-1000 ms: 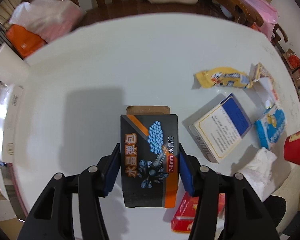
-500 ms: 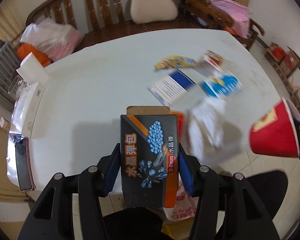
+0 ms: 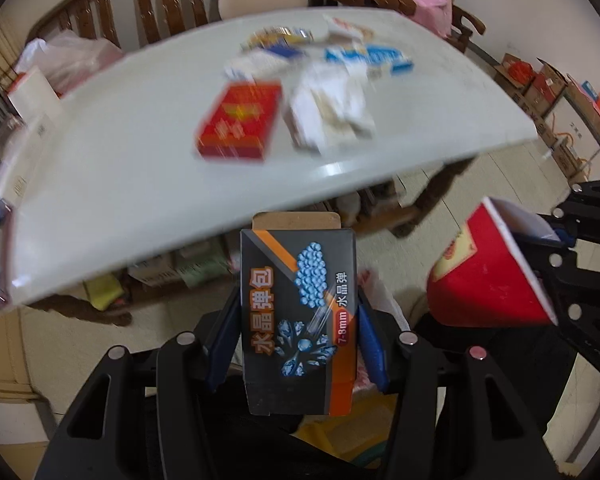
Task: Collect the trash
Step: 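Carry the red cup and black box down over the white trash bag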
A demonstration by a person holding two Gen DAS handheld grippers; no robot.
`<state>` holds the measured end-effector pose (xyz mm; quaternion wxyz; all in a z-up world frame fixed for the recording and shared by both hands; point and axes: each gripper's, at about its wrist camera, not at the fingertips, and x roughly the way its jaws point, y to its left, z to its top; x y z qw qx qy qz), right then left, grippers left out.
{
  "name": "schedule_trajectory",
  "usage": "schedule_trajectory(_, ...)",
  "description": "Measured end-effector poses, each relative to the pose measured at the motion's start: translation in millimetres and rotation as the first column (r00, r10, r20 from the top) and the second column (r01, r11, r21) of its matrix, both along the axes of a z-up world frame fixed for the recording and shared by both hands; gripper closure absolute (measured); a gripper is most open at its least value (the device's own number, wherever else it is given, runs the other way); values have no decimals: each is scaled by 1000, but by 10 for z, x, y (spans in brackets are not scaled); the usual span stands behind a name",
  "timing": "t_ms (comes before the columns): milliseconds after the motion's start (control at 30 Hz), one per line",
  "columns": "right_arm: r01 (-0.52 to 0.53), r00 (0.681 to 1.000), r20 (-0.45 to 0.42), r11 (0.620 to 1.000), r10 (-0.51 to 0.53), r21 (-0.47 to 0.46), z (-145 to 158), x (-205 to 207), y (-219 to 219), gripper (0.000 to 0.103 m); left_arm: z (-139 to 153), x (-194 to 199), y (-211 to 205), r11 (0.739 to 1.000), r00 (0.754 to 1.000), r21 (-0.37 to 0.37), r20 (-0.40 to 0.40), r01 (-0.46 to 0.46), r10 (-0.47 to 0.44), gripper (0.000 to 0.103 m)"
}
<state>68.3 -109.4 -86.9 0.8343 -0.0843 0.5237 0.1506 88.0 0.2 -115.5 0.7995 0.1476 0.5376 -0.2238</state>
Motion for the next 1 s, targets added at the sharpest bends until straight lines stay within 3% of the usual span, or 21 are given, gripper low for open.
schedule_trajectory(233,61,997,-53,998,-63,-24,-639,-105,31,96,-678,-214,-94,999,995,-27,-85,43,-45,51)
schedule_trajectory(567,132,970,-198,990,-141,-54,-1774,-40,64,96,-1740,-168,-280,998,969,20,-243,61,-55,51)
schedule_trajectory(800,165,944,-274,983,-181,-82,-2286,100,0,96,-2263,-22,-326,995,951,87,-309,55,-26,51)
schedule_trajectory(1000,171,920,-343,982,-187,-78,-2656,204,-67,96,-2714,86,-368,991,921,120,-391,59,-7,51)
